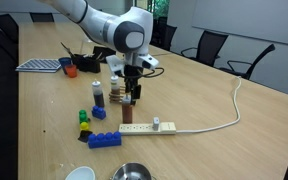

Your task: Put the sauce bottle on the right inside the box

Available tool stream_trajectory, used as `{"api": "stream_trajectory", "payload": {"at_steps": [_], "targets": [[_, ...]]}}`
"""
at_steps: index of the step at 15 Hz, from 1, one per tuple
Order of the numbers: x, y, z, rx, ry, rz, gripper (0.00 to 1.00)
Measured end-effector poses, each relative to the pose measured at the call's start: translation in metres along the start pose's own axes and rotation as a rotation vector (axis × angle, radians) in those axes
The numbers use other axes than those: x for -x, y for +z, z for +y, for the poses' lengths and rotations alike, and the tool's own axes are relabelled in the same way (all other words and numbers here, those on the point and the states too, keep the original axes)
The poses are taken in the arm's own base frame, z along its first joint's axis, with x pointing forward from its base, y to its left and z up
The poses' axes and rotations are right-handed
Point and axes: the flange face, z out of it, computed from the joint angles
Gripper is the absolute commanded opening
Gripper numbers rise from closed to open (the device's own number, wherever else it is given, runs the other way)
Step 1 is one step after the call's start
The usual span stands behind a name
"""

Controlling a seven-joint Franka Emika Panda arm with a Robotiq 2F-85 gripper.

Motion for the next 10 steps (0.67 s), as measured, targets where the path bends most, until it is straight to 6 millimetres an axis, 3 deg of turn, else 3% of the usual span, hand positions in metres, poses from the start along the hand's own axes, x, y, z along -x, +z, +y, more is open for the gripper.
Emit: {"api": "stream_trajectory", "payload": {"at_steps": [10], "targets": [[0.0056,0.0110,-0.0107,0.028,0.124,-0.055,1.00]]}}
